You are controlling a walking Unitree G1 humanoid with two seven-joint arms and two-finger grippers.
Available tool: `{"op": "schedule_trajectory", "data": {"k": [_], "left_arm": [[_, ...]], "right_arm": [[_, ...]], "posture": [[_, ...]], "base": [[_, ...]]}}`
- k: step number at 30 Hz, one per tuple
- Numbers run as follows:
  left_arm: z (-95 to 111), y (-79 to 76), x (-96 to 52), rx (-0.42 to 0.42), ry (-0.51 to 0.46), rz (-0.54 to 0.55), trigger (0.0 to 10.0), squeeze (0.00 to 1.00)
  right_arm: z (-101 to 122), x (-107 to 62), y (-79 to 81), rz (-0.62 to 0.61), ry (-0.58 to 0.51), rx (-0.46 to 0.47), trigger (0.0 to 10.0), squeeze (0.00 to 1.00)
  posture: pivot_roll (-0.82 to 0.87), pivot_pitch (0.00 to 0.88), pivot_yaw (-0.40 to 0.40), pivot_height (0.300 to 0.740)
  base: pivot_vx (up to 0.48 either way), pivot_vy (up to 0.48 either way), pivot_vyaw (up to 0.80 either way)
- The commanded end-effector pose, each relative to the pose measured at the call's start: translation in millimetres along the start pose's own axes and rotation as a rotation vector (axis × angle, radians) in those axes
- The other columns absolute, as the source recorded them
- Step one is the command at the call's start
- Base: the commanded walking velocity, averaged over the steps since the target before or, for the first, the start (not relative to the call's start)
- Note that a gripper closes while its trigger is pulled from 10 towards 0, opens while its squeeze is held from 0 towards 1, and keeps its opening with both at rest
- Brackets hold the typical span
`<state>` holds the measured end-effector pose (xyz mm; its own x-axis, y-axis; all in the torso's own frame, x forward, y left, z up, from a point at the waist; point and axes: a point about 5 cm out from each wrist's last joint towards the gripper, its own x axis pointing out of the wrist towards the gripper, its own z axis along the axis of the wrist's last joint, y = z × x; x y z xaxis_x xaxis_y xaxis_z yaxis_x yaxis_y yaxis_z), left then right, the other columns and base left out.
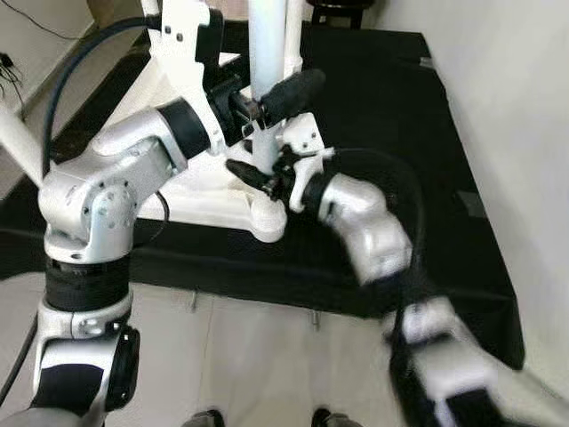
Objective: Building children table
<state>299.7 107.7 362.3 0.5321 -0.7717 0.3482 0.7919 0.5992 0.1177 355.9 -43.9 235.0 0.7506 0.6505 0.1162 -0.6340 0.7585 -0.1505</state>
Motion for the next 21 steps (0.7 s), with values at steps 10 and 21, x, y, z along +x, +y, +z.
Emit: {"op": "schedule_trajectory", "data": {"k": [10,21], "left_arm": [[3,-0.5,5.8,0.016,0.007,-0.008,10.0,0.00],[2,-1.2,5.3,0.010,0.003,-0.026,0.0,0.00]], "right_arm": [[-39,-9.3,11.8,-0.069,0.215,0.088,0.0,0.00],[-33,-15.7,22.3,-0.086,0.227,0.096,0.0,0.00]], "posture": [[-0.02,0.190,-0.023,0.740],[-0.03,0.177,-0.029,0.740]], "base": [[0.000,0.000,0.00],[0.000,0.000,0.00]]}}
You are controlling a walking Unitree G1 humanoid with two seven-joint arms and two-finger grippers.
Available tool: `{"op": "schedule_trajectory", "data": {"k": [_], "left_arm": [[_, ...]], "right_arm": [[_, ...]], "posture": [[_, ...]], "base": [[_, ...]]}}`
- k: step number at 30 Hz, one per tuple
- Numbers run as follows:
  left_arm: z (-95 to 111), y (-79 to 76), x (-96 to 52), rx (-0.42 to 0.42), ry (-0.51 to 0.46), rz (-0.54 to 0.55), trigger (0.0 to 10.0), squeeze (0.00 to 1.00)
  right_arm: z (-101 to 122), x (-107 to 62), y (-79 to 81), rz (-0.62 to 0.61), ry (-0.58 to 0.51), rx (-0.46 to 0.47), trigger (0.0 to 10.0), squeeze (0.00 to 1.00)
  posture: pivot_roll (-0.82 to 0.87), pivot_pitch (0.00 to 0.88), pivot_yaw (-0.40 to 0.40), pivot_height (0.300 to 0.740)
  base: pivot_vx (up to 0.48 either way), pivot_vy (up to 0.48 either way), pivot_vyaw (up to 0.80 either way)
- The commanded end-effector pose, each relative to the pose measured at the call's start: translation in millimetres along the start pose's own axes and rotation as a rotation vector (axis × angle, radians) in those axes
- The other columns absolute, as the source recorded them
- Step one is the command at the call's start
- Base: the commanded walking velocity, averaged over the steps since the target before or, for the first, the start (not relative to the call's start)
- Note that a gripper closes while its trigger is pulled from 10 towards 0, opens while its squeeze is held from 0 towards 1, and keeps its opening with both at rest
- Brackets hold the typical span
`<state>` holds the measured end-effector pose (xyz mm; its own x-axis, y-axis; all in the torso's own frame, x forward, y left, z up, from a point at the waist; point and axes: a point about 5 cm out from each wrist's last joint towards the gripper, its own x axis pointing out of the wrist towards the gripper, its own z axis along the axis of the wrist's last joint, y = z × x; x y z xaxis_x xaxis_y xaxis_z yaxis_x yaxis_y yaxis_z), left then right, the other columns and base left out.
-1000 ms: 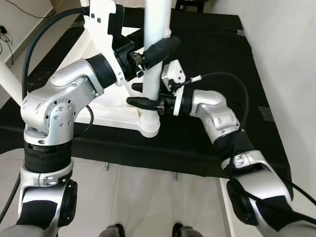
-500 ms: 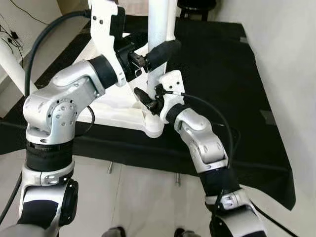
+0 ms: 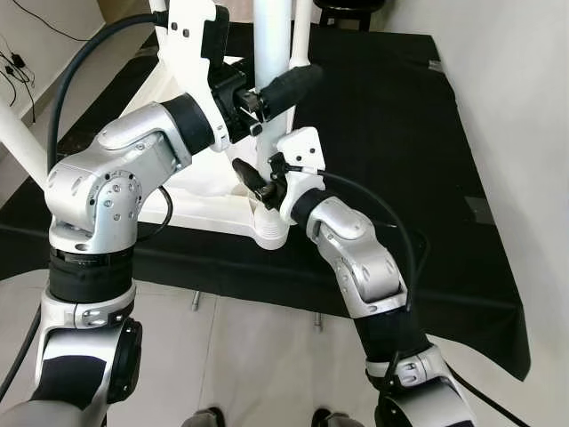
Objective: Building children table
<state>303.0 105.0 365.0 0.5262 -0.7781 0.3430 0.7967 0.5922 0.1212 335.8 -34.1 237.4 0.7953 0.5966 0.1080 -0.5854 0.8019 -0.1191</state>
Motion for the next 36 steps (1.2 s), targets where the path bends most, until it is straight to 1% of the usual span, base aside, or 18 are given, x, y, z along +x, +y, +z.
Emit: {"op": "schedule_trajectory", "data": {"k": [1,5,6,8,9,10,11,13,15,17,18,22,23,30,31,32,33,36], "left_arm": [[1,-2.5,0.5,0.010,-0.002,-0.016,0.0,0.00],[0,-2.9,0.6,0.011,0.000,-0.019,0.0,0.00],[0,-3.1,0.8,0.012,0.000,-0.019,0.0,0.00],[0,-3.1,0.8,0.012,0.000,-0.020,0.0,0.00],[1,-3.0,0.8,0.013,0.000,-0.020,0.0,0.00],[1,-2.8,0.7,0.013,0.000,-0.019,0.0,0.00],[1,-2.8,0.7,0.013,0.000,-0.019,0.0,0.00],[1,-2.7,0.4,0.014,0.000,-0.019,0.0,0.00],[1,-2.7,0.2,0.014,0.000,-0.019,0.0,0.00],[1,-3.2,0.0,0.013,0.000,-0.021,0.0,0.00],[1,-3.4,-0.1,0.013,0.000,-0.022,0.0,0.00],[1,-3.9,-0.1,0.012,0.002,-0.023,0.0,0.00],[1,-4.3,0.0,0.012,0.003,-0.025,0.0,0.00],[1,-5.6,-0.2,0.010,0.005,-0.030,0.0,0.00],[1,-5.9,-0.4,0.010,0.007,-0.030,0.0,0.00],[2,-6.0,-0.6,0.011,0.008,-0.031,0.0,0.00],[2,-6.1,-0.8,0.010,0.009,-0.031,0.0,0.00],[2,-6.2,-1.0,0.011,0.010,-0.031,0.0,0.00]], "right_arm": [[-40,-6.7,1.0,-0.020,0.212,0.065,0.0,0.00],[-37,-6.0,1.7,-0.005,0.206,0.063,0.0,0.00],[-35,-5.1,1.2,0.002,0.201,0.056,10.0,0.00],[-33,-3.7,1.4,0.024,0.193,0.059,10.0,0.00],[-30,-1.9,3.1,0.078,0.178,0.065,10.0,0.05],[-19,0.0,8.9,0.247,0.124,0.094,10.0,1.00],[-19,0.0,8.9,0.247,0.124,0.094,10.0,1.00],[-6,-0.2,9.9,0.418,0.056,0.094,10.0,1.00],[-1,-0.4,8.1,0.466,0.034,0.080,10.0,1.00],[9,-1.4,0.0,0.599,-0.016,0.036,10.0,1.00],[12,-1.9,-2.5,0.647,-0.028,0.020,10.0,0.08],[14,-0.7,-7.5,0.709,-0.032,-0.009,10.0,0.08],[15,1.8,-10.3,0.736,-0.033,-0.018,10.0,0.00],[20,10.0,-13.8,0.836,-0.049,-0.012,10.0,0.00],[20,11.3,-11.4,0.868,-0.051,-0.015,6.4,0.00],[20,11.9,-9.5,0.902,-0.056,-0.015,0.5,0.00],[20,12.1,-7.2,0.933,-0.060,-0.018,0.0,0.00],[20,12.4,-5.5,0.965,-0.065,-0.026,0.0,0.00]], "posture": [[-0.03,0.177,-0.029,0.740],[-0.03,0.175,-0.031,0.740],[-0.02,0.176,-0.032,0.740],[-0.02,0.176,-0.032,0.740],[-0.02,0.178,-0.032,0.740],[-0.02,0.178,-0.033,0.740],[-0.02,0.178,-0.033,0.740],[-0.02,0.180,-0.032,0.740],[-0.02,0.180,-0.032,0.740],[-0.01,0.183,-0.026,0.740],[-0.01,0.183,-0.026,0.740],[-0.01,0.183,-0.026,0.740],[-0.01,0.187,-0.024,0.740],[0.01,0.193,-0.020,0.740],[0.01,0.198,-0.017,0.740],[0.02,0.200,-0.017,0.740],[0.02,0.201,-0.016,0.740],[0.02,0.201,-0.016,0.740]], "base": [[0.000,0.000,0.00],[0.000,0.000,0.00],[0.000,0.000,0.00],[0.000,0.000,0.00],[0.000,0.000,0.00],[0.000,0.000,0.00],[0.000,0.000,0.00],[0.000,0.000,0.00],[0.000,0.000,0.00],[0.000,0.000,0.00],[0.000,0.000,0.00],[0.000,0.000,0.00],[0.000,0.000,0.00],[0.000,0.000,0.00],[0.000,0.000,0.00],[0.000,0.000,0.00],[0.000,0.000,0.00],[0.000,0.000,0.00]]}}
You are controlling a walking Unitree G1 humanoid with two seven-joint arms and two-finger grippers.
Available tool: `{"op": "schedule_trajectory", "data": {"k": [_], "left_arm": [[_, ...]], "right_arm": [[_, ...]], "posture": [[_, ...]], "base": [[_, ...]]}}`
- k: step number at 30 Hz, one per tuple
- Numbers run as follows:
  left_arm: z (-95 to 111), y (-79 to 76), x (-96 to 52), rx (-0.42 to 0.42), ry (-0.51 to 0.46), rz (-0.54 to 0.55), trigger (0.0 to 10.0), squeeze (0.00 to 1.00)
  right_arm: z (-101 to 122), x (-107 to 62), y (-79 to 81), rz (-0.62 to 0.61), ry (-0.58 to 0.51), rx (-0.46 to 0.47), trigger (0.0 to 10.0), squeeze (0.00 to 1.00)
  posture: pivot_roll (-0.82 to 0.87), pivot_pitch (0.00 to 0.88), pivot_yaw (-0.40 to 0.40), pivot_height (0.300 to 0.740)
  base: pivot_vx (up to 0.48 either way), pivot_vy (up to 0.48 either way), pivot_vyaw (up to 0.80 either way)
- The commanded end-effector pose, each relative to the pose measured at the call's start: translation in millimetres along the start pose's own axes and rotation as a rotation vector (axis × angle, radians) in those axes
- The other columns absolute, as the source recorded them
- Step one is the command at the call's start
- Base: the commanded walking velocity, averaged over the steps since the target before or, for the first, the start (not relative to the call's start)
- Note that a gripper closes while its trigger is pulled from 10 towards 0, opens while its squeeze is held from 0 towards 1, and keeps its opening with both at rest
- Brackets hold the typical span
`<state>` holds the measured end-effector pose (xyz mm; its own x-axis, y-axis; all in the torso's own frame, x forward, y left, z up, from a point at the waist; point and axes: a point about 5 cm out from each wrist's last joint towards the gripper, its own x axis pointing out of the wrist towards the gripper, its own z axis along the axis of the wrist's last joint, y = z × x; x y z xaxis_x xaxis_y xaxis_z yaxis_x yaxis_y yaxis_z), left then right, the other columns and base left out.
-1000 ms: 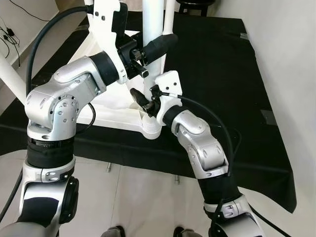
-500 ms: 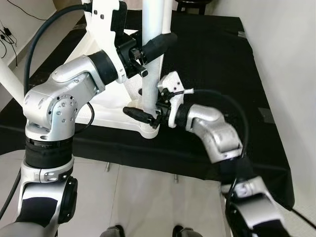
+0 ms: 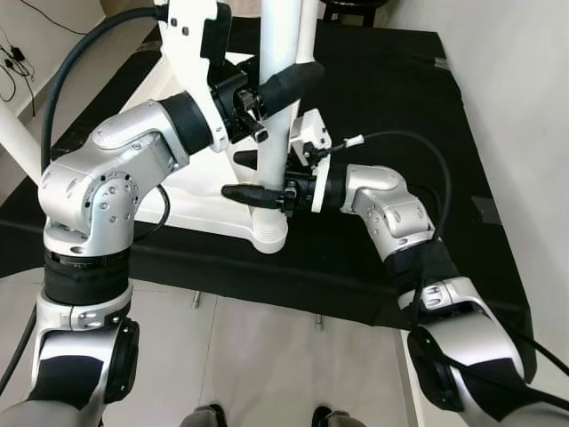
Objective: Building children table
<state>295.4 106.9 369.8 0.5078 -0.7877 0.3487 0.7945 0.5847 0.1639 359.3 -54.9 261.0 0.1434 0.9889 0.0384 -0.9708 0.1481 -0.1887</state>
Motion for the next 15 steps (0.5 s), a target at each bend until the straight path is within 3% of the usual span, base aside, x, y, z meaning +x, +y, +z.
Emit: {"op": "schedule_trajectory", "data": {"k": [1,13,14,15], "left_arm": [[-4.9,-2.0,2.6,-0.028,0.019,-0.012,0.0,0.00],[-5.6,-3.0,3.3,-0.019,0.036,-0.014,0.0,0.00],[-7.3,-0.1,3.5,-0.019,0.033,0.027,10.0,0.00],[-7.3,-0.1,3.5,-0.019,0.033,0.027,10.0,0.00]], "right_arm": [[-0.3,23.0,17.7,0.204,-0.005,-0.020,0.0,0.00],[-3.3,24.8,16.9,0.225,-0.011,-0.044,0.0,0.00],[-5.2,24.2,17.7,0.212,-0.018,-0.051,0.0,0.00],[-5.2,24.2,17.7,0.212,-0.018,-0.051,0.0,0.00]], "posture": [[0.02,0.204,-0.016,0.740],[0.02,0.214,-0.012,0.740],[0.02,0.214,-0.010,0.740],[0.02,0.214,-0.010,0.740]], "base": [[0.000,0.000,0.00],[0.000,0.000,0.00],[0.000,0.000,0.00],[0.000,0.000,0.00]]}}
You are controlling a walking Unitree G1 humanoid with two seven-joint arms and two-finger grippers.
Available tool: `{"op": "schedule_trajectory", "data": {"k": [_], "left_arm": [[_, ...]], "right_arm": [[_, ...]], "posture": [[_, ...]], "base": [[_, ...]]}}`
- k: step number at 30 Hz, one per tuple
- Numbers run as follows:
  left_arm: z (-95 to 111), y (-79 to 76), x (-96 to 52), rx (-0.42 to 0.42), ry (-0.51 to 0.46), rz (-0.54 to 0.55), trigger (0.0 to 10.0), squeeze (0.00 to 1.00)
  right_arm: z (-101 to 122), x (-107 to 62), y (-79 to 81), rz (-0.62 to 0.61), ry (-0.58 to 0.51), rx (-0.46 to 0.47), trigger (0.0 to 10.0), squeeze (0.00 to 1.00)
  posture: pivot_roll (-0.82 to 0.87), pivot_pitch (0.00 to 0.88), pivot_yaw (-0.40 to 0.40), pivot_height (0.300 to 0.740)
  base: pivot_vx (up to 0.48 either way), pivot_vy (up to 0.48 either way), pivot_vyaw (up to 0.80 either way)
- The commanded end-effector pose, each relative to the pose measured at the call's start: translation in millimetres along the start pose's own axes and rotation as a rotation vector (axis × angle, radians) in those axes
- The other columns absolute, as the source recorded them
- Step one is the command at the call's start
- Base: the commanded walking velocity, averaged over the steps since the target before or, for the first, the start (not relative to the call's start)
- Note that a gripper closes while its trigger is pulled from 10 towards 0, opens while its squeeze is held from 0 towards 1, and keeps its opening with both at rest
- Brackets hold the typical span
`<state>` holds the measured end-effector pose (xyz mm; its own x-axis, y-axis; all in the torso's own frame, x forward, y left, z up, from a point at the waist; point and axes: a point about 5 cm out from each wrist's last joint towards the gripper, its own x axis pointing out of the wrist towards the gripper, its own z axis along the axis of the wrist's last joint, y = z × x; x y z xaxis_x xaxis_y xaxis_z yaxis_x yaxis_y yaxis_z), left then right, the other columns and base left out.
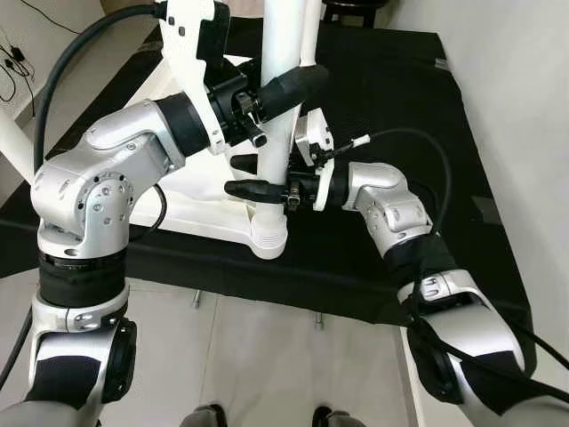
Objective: Building children table
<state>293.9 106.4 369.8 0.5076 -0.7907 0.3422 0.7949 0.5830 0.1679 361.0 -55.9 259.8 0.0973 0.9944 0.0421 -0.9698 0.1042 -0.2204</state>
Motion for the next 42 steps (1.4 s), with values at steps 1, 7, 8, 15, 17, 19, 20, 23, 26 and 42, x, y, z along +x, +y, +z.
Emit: {"op": "schedule_trajectory", "data": {"k": [1,7,8,15,17,19,20,23,26,42], "left_arm": [[-8,1.5,3.9,-0.022,0.027,0.029,10.0,0.00],[-6,5.8,3.6,0.000,0.042,0.050,10.0,0.00],[-6,5.8,3.6,0.000,0.042,0.050,10.0,0.00],[-2,8.9,1.2,-0.005,0.029,0.061,10.0,0.00],[-3,9.8,0.9,-0.007,0.029,0.061,10.0,0.00],[-4,9.6,1.5,-0.010,0.030,0.058,10.0,0.00],[-4,9.6,1.5,-0.010,0.030,0.058,10.0,0.00],[-5,7.8,4.3,-0.014,0.027,0.045,10.0,0.00],[-4,8.1,5.2,-0.007,0.025,0.046,10.0,0.00],[-5,8.7,3.9,-0.005,0.021,0.046,0.0,0.00]], "right_arm": [[-4,25.7,18.2,0.167,-0.007,-0.019,0.0,0.00],[-19,21.0,16.4,-0.019,0.059,-0.023,0.0,0.00],[-19,21.0,16.4,-0.019,0.059,-0.023,0.0,0.00],[-58,15.8,24.6,-0.513,0.254,0.033,0.0,0.00],[-65,13.4,29.5,-0.667,0.297,0.048,0.0,0.00],[-69,10.7,30.9,-0.774,0.322,0.071,0.0,0.00],[-69,10.7,30.9,-0.774,0.322,0.071,0.0,0.00],[-67,12.8,27.9,-0.813,0.316,0.089,0.0,0.00],[-64,15.3,25.2,-0.804,0.310,0.083,0.0,0.00],[-52,12.1,20.7,-0.872,0.333,0.066,0.0,0.00]], "posture": [[0.02,0.214,-0.010,0.740],[0.02,0.214,-0.015,0.740],[0.02,0.214,-0.015,0.740],[0.01,0.213,-0.022,0.740],[0.00,0.211,-0.011,0.740],[-0.01,0.197,-0.010,0.740],[-0.01,0.197,-0.010,0.740],[-0.01,0.190,-0.016,0.740],[-0.01,0.189,-0.023,0.740],[-0.02,0.189,-0.026,0.740]], "base": [[0.000,0.000,0.00],[0.000,0.000,0.00],[0.000,0.000,0.00],[0.000,0.000,0.00],[0.000,0.000,0.00],[0.000,0.000,0.00],[0.000,0.000,0.00],[0.000,0.000,0.00],[0.000,0.000,0.00],[0.000,0.000,0.00]]}}
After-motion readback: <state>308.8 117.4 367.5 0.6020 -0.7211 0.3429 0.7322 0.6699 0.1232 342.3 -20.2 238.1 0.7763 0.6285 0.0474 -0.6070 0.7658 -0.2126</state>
